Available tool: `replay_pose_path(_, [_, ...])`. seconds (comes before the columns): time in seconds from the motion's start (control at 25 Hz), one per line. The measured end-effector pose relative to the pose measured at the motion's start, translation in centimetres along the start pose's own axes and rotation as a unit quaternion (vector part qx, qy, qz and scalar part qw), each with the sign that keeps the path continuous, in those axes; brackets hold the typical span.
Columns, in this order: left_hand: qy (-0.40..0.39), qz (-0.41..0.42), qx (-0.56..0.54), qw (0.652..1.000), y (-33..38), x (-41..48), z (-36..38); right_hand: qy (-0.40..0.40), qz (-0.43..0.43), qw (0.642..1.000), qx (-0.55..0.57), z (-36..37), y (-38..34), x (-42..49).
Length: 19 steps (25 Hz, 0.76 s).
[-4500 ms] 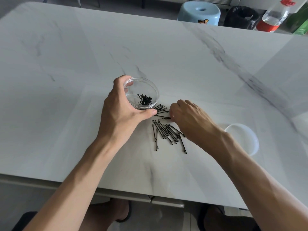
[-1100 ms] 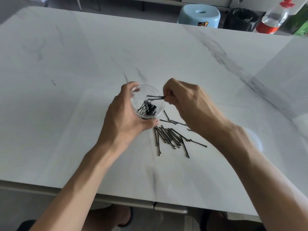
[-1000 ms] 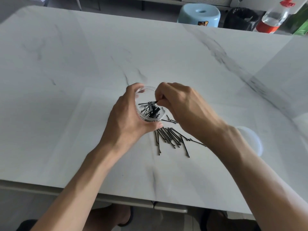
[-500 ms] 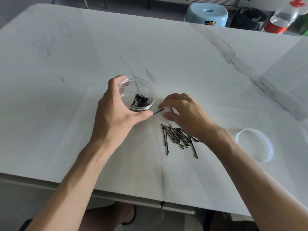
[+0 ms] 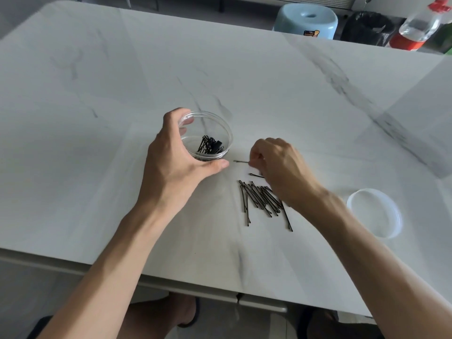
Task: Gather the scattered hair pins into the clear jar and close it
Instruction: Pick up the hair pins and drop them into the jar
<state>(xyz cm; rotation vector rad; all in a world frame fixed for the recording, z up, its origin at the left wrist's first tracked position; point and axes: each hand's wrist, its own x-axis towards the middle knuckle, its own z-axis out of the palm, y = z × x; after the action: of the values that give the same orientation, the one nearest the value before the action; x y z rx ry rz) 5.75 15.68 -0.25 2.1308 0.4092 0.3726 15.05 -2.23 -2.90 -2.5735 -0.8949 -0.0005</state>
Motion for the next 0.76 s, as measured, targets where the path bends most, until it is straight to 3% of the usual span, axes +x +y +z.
replay_pose_path(0.12, [-0.005,0.002,0.0,1.0,0.0,0.0,0.2,-0.034,0.058,0.997,0.026,-1.6,1.2,-0.6])
replay_pose_path(0.36, [-0.008,0.007,-0.006,1.0,0.3,0.0,0.7,-0.058,0.097,0.993,0.023,-1.1,2.0,-2.1])
replay_pose_path(0.76, [-0.015,0.013,0.001,1.0,0.6,0.0,1.6,-0.023,0.112,0.993,0.003,0.5,0.4,-0.2])
